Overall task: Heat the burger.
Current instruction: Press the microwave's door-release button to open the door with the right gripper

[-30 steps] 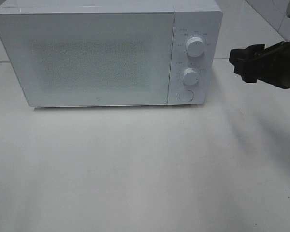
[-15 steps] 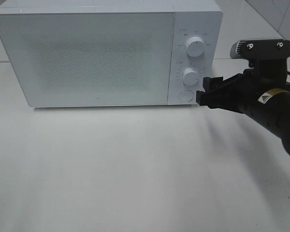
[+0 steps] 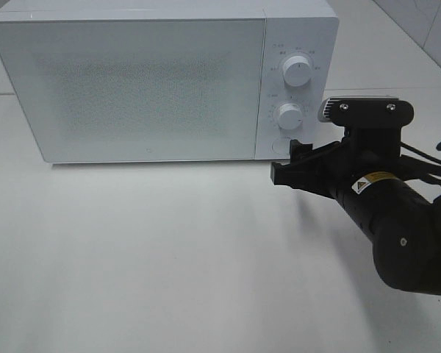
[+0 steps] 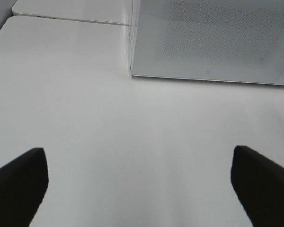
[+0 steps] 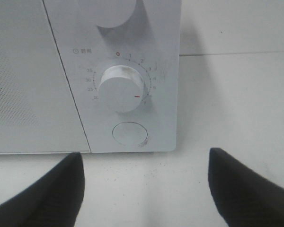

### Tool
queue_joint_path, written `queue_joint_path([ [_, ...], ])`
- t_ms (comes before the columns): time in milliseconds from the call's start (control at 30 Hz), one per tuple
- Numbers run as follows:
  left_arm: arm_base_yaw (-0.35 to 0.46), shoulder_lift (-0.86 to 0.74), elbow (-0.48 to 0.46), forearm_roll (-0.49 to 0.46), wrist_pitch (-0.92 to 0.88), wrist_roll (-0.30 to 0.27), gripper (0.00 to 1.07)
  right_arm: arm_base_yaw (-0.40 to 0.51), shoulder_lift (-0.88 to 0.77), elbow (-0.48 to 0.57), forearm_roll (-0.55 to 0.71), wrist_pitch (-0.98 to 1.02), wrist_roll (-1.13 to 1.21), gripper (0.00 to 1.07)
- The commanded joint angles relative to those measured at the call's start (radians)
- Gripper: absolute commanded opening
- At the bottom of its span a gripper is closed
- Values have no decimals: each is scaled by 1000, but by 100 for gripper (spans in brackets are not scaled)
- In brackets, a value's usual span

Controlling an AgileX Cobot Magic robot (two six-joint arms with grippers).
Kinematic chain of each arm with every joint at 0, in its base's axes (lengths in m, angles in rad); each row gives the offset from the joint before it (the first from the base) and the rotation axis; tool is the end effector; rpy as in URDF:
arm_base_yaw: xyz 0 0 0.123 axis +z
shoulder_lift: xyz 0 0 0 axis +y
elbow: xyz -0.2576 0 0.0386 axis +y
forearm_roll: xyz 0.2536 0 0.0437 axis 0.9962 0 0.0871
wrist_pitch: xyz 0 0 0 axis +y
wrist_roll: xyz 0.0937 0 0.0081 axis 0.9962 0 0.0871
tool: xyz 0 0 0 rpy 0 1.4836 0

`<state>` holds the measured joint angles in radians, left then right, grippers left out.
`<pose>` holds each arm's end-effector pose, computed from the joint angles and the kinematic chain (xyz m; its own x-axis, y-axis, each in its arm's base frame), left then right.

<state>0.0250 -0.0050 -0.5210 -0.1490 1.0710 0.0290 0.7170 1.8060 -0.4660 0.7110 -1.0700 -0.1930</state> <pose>0.0237 -0.0117 0.2845 -0.4412 -0.0535 -0.8958 0.0735 0.9927 -0.0955 0.2401 0.1379 0.1042 -0.2489 -0.0019 -0.9685 -0.0799 0.9966 0.0186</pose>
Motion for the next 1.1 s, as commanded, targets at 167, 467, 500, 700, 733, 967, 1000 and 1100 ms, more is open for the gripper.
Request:
queue_joint_path([
  [167,4,-7,5,-3,0,-6,98,2,3,-1,2,-21,417,58],
  [467,4,-7,5,-3,0,-6,98,2,3,-1,2,-18,1083,20],
  [500,4,-7,5,-3,0,-6,98,2,3,-1,2,-18,1153,17],
  [700,4,-7,5,-3,0,-6,98,2,3,-1,3,-18,1378,2],
  [733,4,-7,5,-3,0,-6,98,2,3,-1,5,-18,1410,0],
  [967,4,-7,5,-3,0,-6,98,-5,3,-25,5,-10,1415,0],
  [1000,4,-7,5,-3,0,-6,98,-5,3,-31,5,-6,1411,0],
  [1100,4,-7,5,-3,0,-6,98,-5,10,-54,5,10,1391,0],
])
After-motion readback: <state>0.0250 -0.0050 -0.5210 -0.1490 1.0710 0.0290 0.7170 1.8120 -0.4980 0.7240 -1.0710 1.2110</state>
